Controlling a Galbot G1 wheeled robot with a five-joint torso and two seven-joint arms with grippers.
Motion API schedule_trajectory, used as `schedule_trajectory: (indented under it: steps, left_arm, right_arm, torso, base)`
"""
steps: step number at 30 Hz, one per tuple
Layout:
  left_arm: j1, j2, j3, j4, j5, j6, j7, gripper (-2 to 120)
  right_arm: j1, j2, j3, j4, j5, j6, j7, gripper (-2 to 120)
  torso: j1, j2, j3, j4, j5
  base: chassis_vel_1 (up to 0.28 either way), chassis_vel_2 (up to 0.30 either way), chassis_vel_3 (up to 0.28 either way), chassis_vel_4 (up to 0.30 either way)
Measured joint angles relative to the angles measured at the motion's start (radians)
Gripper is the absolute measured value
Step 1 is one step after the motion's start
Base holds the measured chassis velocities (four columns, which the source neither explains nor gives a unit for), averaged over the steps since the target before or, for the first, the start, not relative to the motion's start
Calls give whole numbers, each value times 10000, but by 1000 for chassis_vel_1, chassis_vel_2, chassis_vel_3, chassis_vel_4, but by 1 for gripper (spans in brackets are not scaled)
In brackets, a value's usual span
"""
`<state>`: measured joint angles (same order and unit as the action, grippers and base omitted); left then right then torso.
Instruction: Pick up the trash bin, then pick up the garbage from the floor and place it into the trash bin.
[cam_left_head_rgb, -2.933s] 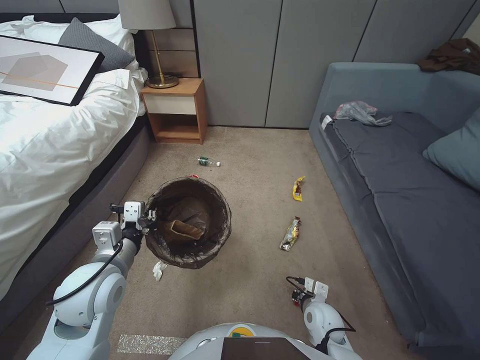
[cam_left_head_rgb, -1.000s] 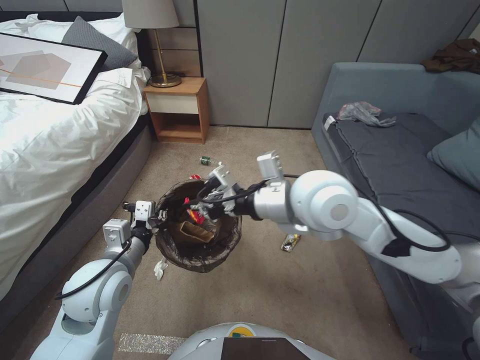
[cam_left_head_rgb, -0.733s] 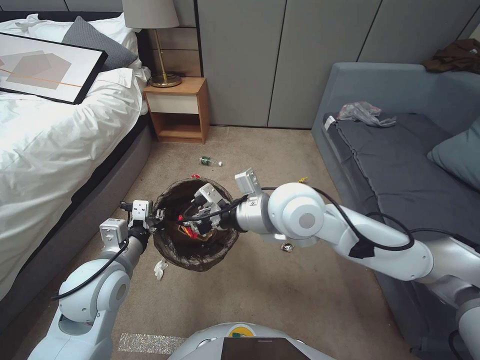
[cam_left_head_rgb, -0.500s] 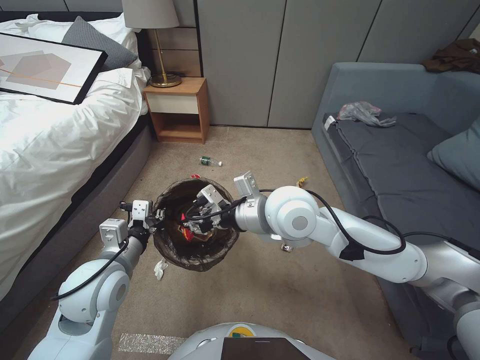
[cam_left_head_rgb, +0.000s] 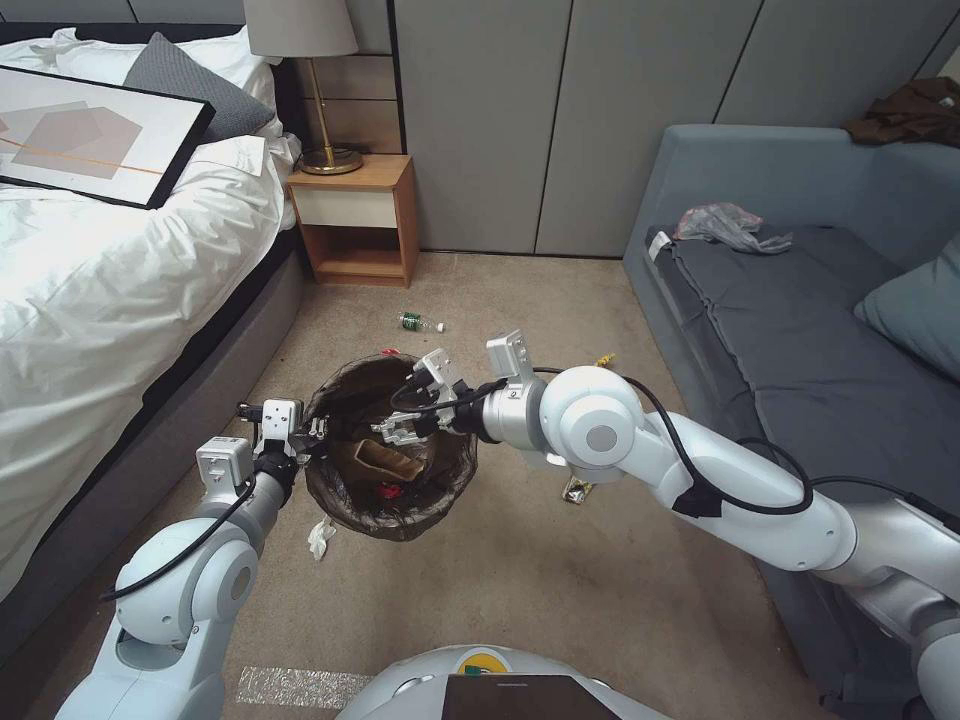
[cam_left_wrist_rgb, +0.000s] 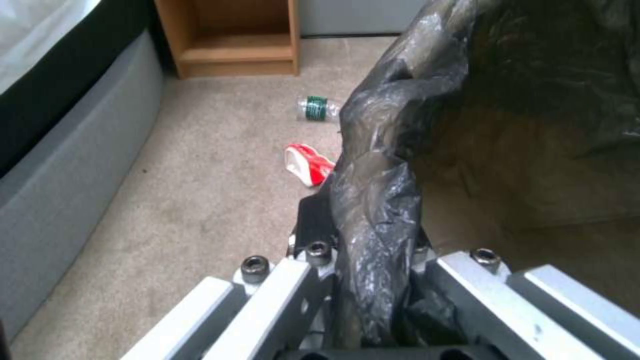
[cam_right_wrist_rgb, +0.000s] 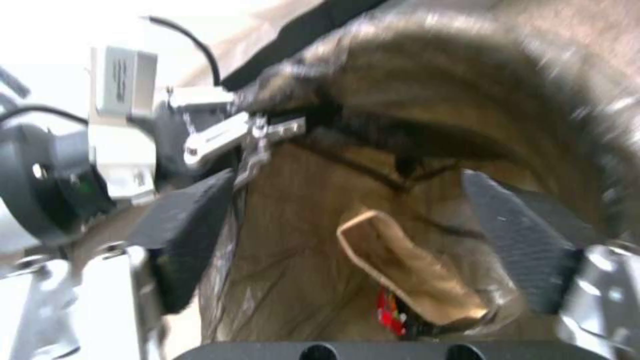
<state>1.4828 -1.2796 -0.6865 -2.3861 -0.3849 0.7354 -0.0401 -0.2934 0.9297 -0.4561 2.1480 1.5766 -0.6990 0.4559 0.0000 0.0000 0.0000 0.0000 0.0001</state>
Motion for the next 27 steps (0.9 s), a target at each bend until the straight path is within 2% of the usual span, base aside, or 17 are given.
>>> schedule_trajectory:
  steps: [3,4,7,8,10,11,12,14,15,16,17,19,20,22,24,25,27]
  left_arm:
    - [0,2,-5,0,0,0,2,0]
    - [0,9,-16,0,0,0,11,0]
    - [1,8,-24,-4,-2,0,13,0]
    - [1,3,-26,-10,-2,0,10,0]
    - [1,-6,-27,-17,-2,0,-1,0]
    - [2,-17,-30,-31,-2,0,-12,0]
    - [2,-17,-30,-31,-2,0,-12,0]
    - [4,-18,-46,-38,-9,0,-12,0]
    - [-9,-23,-60,-34,-13,0,-9,0]
    - [-9,-23,-60,-34,-13,0,-9,0]
    - [-18,-46,-73,-22,-14,0,-11,0]
    - [-15,-31,-79,1,-21,-1,-7,0]
    - [-15,-31,-79,1,-21,-1,-7,0]
    - [-21,-4,-41,1,-20,0,-6,0]
    - [-14,5,-28,-16,-19,0,-3,0]
    - [-14,5,-28,-16,-19,0,-3,0]
    - [29,5,-29,-29,-2,-2,10,0]
  right_arm:
    - [-19,-4,80,12,-32,19,-22,90]
    - [-55,-26,328,107,-71,173,-36,97]
    - [-94,-88,870,275,-127,470,-37,100]
    - [-213,-161,1452,354,-279,580,-38,100]
    - [-369,-224,1928,375,-462,610,-62,100]
    - [-732,-408,2869,369,-901,666,-141,100]
    - [-732,-408,2869,369,-901,666,-141,100]
    - [-1263,-760,3847,328,-1545,813,-221,100]
    - [-2482,-1145,5583,302,-3311,1207,-603,100]
    - [-2482,-1145,5583,302,-3311,1207,-603,100]
    - [-3587,-1196,6899,389,-4531,1514,-1014,100]
    - [-6143,-812,9200,729,-5936,1884,-1469,100]
    - [-6143,-812,9200,729,-5936,1884,-1469,100]
    - [-7693,-322,10347,928,-6823,2394,-1731,100]
    - [-9341,453,11204,986,-8707,3634,-2092,100]
    - [-9341,453,11204,986,-8707,3634,-2092,100]
    - [-10388,1343,11594,951,-9984,4540,-2207,100]
  torso:
    - [0,0,0,0,0]
    - [0,0,0,0,0]
    - [0,0,0,2,0]
    - [0,0,0,3,-1]
    - [0,0,0,4,-1]
    - [0,0,0,4,0]
    - [0,0,0,4,0]
    - [0,0,0,2,1]
    - [0,0,0,1,1]
    - [0,0,0,1,1]
    - [0,1,0,1,1]
    - [-1,0,-1,-8,8]
    - [-1,0,-1,-8,8]
    - [0,1,-1,-4,4]
    - [-1,2,-1,-2,1]
    - [-1,2,-1,-2,1]
    - [-1,2,-2,-2,3]
  base:
    - [0,0,0,0]
    - [0,0,0,0]
    - [0,0,0,0]
    - [0,0,0,0]
    - [0,0,0,0]
    - [0,0,0,0]
    - [0,0,0,0]
    - [0,0,0,0]
    - [0,0,0,0]
    - [0,0,0,0]
    - [0,0,0,0]
    - [0,0,0,0]
    - [0,0,0,0]
    - [0,0,0,0]
    - [0,0,0,0]
    - [0,0,0,0]
    - [0,0,0,0]
